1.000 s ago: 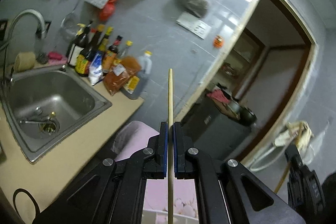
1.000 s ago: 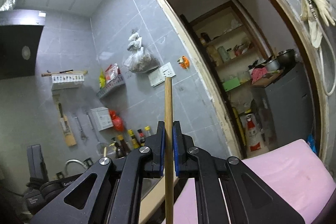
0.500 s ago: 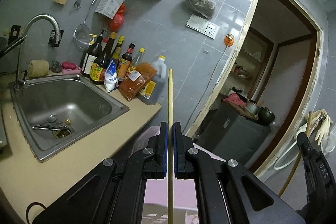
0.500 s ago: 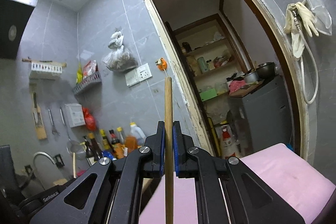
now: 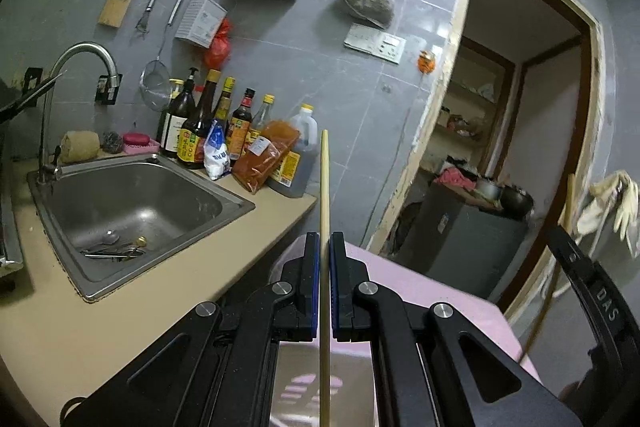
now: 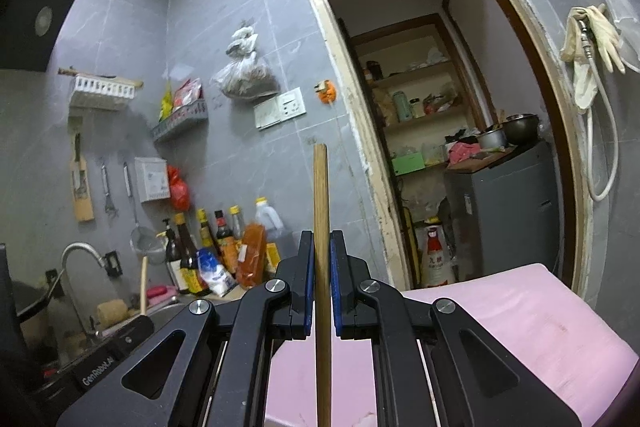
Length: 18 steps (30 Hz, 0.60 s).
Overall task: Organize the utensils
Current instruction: 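Lift the chopstick with the left tool and drop it into the white caddy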
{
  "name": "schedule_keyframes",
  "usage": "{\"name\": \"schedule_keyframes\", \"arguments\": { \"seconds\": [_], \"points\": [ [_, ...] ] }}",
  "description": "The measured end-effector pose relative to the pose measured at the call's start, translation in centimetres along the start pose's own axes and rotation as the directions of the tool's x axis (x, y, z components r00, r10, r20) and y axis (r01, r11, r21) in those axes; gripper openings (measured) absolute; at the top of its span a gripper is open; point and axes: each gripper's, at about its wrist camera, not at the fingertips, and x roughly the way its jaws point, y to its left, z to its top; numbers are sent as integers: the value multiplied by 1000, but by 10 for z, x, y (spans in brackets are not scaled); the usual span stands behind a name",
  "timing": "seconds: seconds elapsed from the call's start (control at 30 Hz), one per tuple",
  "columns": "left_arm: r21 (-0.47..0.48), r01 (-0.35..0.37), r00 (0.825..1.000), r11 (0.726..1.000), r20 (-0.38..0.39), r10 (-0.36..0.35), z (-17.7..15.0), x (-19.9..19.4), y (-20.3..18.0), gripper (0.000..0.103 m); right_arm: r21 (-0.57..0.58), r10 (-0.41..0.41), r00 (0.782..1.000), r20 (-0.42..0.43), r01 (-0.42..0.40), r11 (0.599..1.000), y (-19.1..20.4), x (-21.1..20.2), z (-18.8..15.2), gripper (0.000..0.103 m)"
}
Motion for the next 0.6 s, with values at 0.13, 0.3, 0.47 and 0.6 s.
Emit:
{"name": "schedule_keyframes", "arguments": {
  "seconds": [0.13,0.3,0.47,0.6],
  "points": [
    [26,40,996,999,-85,-38,-6,1,-1,3,-18,44,997,-61,-45,999,1,-3,-4,11],
    [23,86,978,996,-194,-80,-10,2,-1,7,-16,81,990,-118,-84,996,-2,-9,-4,25],
    [12,111,970,994,-221,-105,-3,-11,-11,30,-1,71,988,-134,-72,997,-8,-23,10,34],
    [70,141,969,988,-217,-123,9,-25,-36,44,-1,32,992,-124,-32,999,-23,-40,29,61]
  ]
}}
